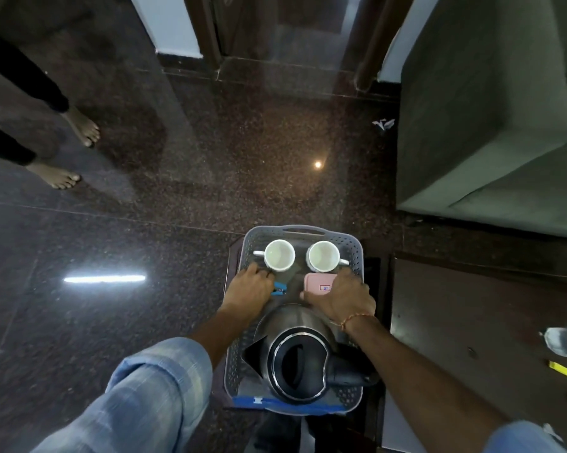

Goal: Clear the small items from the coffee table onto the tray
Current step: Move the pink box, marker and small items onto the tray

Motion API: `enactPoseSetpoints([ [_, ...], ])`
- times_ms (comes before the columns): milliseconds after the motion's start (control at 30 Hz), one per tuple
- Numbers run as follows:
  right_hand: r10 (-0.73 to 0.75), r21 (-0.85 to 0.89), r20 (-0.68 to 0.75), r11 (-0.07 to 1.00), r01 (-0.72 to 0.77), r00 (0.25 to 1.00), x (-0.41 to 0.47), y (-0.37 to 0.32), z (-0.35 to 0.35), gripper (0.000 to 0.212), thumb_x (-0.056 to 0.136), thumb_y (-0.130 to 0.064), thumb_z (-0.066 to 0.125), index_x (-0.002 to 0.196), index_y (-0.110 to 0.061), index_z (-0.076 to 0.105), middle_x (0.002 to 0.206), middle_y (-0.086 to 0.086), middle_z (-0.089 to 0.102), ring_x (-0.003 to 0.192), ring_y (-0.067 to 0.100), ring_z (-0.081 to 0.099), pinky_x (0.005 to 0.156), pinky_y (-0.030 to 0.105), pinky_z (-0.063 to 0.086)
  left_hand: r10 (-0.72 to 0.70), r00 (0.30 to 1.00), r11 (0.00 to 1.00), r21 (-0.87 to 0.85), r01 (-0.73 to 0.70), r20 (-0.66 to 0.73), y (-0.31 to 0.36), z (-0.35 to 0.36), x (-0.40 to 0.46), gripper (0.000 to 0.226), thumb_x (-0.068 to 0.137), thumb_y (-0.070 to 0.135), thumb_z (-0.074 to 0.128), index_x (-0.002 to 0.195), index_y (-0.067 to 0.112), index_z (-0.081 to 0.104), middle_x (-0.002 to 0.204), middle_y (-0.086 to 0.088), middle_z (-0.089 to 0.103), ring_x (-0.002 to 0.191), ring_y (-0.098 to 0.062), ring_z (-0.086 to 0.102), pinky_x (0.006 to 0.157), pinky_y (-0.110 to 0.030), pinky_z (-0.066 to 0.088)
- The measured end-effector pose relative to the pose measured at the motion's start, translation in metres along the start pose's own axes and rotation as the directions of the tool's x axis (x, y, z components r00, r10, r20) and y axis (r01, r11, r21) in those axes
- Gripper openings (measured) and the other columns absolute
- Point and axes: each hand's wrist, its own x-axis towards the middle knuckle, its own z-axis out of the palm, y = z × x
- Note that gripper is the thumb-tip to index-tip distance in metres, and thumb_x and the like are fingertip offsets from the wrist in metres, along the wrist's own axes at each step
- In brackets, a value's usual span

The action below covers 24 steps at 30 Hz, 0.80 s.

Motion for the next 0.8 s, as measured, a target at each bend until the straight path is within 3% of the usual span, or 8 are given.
enactPoseSetpoints([
  [167,-0.047,0.156,-0.076,0.986,0.059,0.996,-0.030,0.060,-0.045,0.083,0.064,-0.074,0.065,0.119,-0.013,0.051,0.117,0.015,0.063,0.110,0.034,0.061,0.087,0.039,0.053,-0.024,0.996,0.999,0.028,0.026,-0.081,0.000,-0.051,-0.019,0.025,0.094,0.033,0.051,0.112,0.018,0.058,0.110,-0.003,0.066,0.104,-0.024,0.062,0.074,-0.036,0.052],
  [367,0.164,0.240,-0.095,0.961,-0.137,0.982,-0.062,0.187,-0.105,0.097,0.071,-0.072,0.066,0.139,-0.007,0.041,0.134,0.019,0.055,0.124,0.037,0.053,0.097,0.045,0.051,0.063,0.967,0.997,0.062,-0.049,-0.248,0.026,-0.135,-0.023,0.039,0.090,0.053,0.052,0.104,0.019,0.063,0.103,-0.005,0.070,0.097,-0.027,0.066,0.066,-0.035,0.050],
  [534,0.286,0.330,-0.172,0.918,-0.218,0.943,-0.085,0.288,-0.139,0.086,0.074,-0.063,0.068,0.131,-0.004,0.045,0.130,0.023,0.057,0.125,0.038,0.053,0.101,0.045,0.047,0.271,0.904,0.961,0.135,-0.239,-0.330,0.128,-0.202,-0.004,0.043,0.088,0.058,0.053,0.097,0.016,0.059,0.095,-0.006,0.068,0.092,-0.029,0.065,0.063,-0.036,0.049],
  [667,0.318,0.386,-0.201,0.895,-0.223,0.926,-0.096,0.376,-0.155,0.079,0.081,-0.055,0.067,0.132,0.000,0.044,0.132,0.025,0.055,0.125,0.039,0.053,0.102,0.045,0.045,0.391,0.846,0.917,0.230,-0.325,-0.362,0.235,-0.227,0.009,0.044,0.090,0.059,0.048,0.101,0.017,0.056,0.097,-0.003,0.066,0.096,-0.026,0.062,0.066,-0.037,0.051],
  [800,0.390,0.501,-0.210,0.830,-0.243,0.897,-0.108,0.475,-0.170,0.076,0.080,-0.055,0.068,0.129,-0.001,0.047,0.131,0.027,0.055,0.123,0.040,0.053,0.099,0.044,0.044,0.473,0.815,0.881,0.210,-0.425,-0.334,0.340,-0.231,0.023,0.044,0.090,0.058,0.048,0.110,0.019,0.056,0.105,-0.002,0.065,0.103,-0.024,0.059,0.074,-0.038,0.052],
])
